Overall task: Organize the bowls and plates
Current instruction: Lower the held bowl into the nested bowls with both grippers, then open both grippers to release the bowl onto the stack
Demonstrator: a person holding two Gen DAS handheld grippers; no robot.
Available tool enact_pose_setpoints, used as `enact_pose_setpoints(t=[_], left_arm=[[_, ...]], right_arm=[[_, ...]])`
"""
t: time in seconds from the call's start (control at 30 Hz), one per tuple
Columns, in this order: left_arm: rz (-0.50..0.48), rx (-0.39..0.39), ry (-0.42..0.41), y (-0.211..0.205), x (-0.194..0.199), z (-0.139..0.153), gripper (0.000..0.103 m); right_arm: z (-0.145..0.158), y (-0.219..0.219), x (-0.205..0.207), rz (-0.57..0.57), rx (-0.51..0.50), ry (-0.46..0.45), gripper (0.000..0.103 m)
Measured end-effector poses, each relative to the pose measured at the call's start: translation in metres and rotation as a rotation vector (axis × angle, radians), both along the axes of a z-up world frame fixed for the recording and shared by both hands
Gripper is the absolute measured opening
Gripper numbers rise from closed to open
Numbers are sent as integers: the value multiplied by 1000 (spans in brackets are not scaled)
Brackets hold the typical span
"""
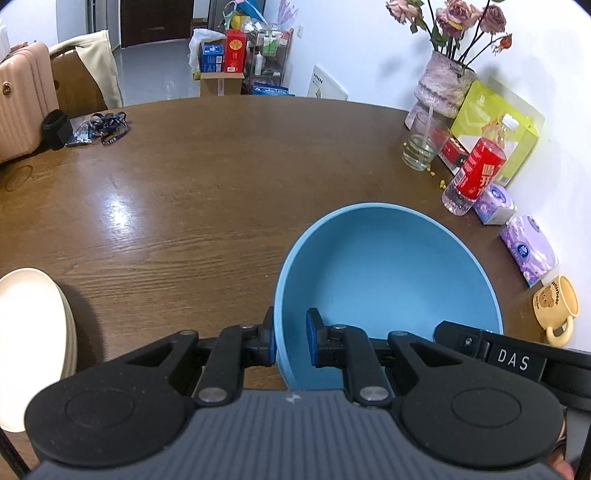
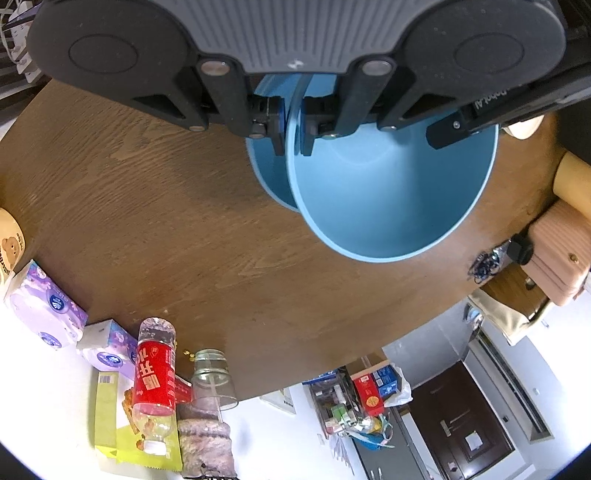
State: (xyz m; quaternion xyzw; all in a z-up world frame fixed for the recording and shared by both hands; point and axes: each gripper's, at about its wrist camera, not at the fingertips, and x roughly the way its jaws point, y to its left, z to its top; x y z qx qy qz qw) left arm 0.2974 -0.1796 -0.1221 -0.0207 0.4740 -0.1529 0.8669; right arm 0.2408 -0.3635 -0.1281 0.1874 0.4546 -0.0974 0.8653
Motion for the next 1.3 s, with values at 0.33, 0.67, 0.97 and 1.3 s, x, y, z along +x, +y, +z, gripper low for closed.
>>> enact_pose_setpoints(t=[0.33, 0.67, 0.97, 1.3], left_arm=[[4, 32, 21, -12, 5, -19, 16], [18, 70, 23, -18, 7, -28, 16], [30, 89, 27, -22, 7, -28, 16], [67, 95, 13, -17, 5, -24, 29]], right_arm=[[-11, 2, 11, 66, -112, 16, 7], [-19, 2, 19, 121, -144, 42, 7], [-18, 3, 22, 146, -143, 47, 11], [-11, -4, 19, 134, -122, -1, 35]])
